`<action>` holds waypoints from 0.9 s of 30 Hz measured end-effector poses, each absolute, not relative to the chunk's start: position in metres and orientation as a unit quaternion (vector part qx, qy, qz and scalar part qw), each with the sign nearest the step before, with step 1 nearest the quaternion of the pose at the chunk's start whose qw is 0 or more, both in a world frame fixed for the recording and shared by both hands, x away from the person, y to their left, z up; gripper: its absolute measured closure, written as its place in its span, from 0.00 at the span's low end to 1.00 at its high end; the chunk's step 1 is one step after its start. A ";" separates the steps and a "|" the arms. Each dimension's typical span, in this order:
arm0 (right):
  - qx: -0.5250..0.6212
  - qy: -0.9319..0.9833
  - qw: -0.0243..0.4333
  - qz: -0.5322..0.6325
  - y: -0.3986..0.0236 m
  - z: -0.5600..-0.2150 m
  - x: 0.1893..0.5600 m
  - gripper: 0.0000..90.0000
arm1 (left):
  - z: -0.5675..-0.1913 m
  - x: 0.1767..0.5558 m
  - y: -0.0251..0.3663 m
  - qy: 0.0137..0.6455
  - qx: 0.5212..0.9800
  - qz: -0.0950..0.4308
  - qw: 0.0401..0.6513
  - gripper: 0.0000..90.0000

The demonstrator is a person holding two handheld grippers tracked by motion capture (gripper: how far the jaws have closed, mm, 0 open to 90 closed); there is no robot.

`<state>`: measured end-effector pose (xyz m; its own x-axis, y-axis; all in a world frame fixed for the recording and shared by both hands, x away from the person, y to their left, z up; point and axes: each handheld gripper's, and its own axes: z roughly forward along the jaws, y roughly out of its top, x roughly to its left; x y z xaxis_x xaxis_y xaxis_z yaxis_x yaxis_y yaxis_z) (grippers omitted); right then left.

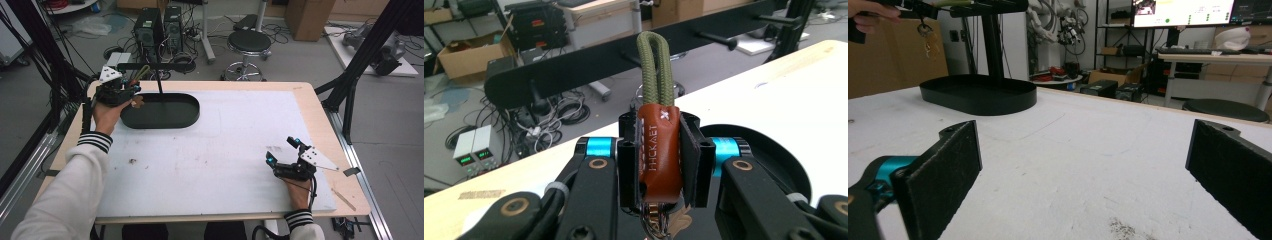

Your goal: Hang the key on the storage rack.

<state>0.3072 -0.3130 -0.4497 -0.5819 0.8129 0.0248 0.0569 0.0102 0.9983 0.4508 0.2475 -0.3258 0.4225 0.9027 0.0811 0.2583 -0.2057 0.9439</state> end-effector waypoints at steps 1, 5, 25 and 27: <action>0.344 0.642 0.302 0.614 -0.313 -0.450 0.307 0.00 | -0.326 0.451 0.247 0.417 0.697 0.343 0.471 0.81; 0.349 0.641 0.297 0.616 -0.313 -0.451 0.308 0.00 | -0.330 0.455 0.246 0.419 0.699 0.343 0.467 0.81; 0.346 0.639 0.309 0.614 -0.314 -0.451 0.308 0.00 | -0.347 0.471 0.242 0.439 0.702 0.351 0.438 0.81; 0.348 0.637 0.308 0.615 -0.314 -0.451 0.307 0.00 | -0.350 0.473 0.241 0.440 0.704 0.351 0.433 0.81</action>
